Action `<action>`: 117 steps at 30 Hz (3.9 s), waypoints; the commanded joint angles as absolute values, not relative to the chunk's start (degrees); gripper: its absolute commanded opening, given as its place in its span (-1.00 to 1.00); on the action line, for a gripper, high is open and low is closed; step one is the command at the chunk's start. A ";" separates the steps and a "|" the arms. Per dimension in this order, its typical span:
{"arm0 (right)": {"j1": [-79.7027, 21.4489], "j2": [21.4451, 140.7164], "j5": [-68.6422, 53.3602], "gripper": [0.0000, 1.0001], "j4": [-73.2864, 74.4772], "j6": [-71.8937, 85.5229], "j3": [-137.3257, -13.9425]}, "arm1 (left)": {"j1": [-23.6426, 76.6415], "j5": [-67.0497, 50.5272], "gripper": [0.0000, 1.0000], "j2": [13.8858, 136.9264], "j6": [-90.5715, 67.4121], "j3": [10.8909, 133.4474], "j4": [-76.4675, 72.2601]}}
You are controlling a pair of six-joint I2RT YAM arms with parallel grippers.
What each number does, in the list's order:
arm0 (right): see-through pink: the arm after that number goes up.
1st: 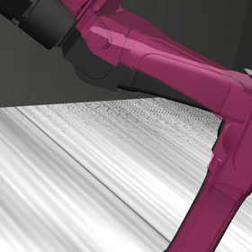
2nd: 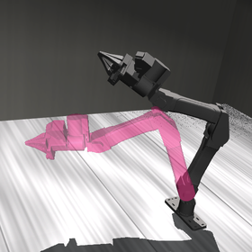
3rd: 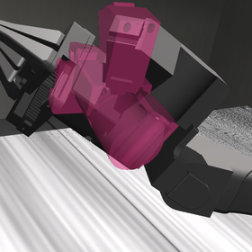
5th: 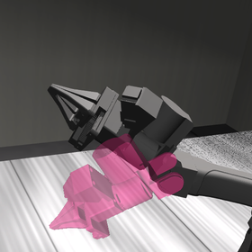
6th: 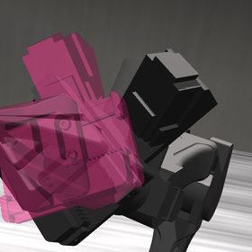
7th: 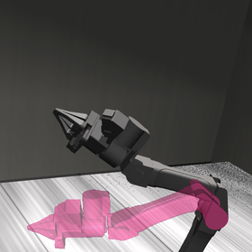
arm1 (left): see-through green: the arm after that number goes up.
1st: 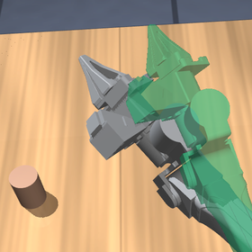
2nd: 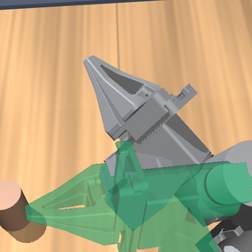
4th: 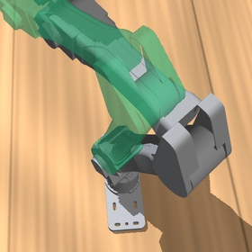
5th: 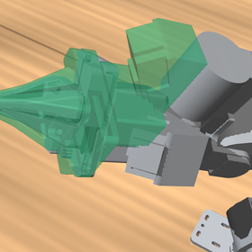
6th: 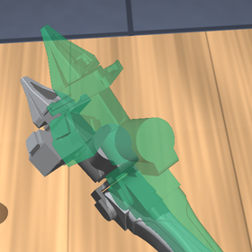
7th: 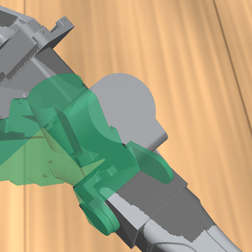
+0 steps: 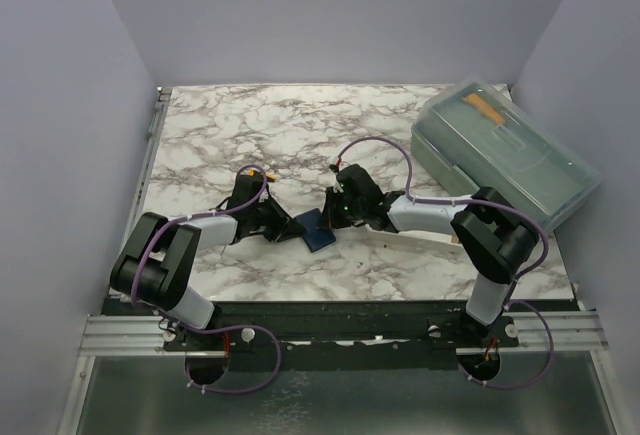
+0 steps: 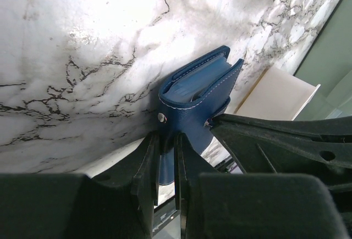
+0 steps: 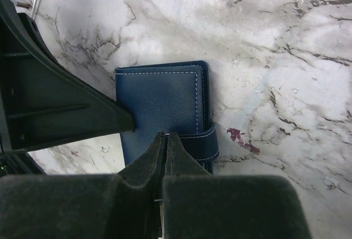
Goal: Put the credit cards into the card holder
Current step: Close the card holder at the center of the board.
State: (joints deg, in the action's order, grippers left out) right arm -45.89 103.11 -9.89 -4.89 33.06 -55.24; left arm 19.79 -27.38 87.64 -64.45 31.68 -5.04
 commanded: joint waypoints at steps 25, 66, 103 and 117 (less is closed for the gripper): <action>-44.22 105.27 -3.30 -1.00 2.17 42.54 -55.98 | 19.78 -27.71 -0.77 86.17 -65.15 30.06 -7.75; -52.65 108.89 7.14 -1.00 5.96 40.50 -56.54 | 19.79 -27.69 -0.81 86.39 -65.75 30.56 -8.79; -48.25 104.69 -16.15 -1.00 -14.50 36.55 -40.87 | 19.80 -27.69 -0.84 86.93 -65.30 30.84 -8.76; -50.45 108.81 -3.80 -1.00 -17.89 38.74 -36.45 | 19.78 -27.42 -0.85 86.94 -65.65 31.36 -8.85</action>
State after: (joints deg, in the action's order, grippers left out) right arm -46.94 102.72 -8.16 -30.81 38.98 -41.41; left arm 19.73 -28.03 87.22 -65.08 30.28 -6.59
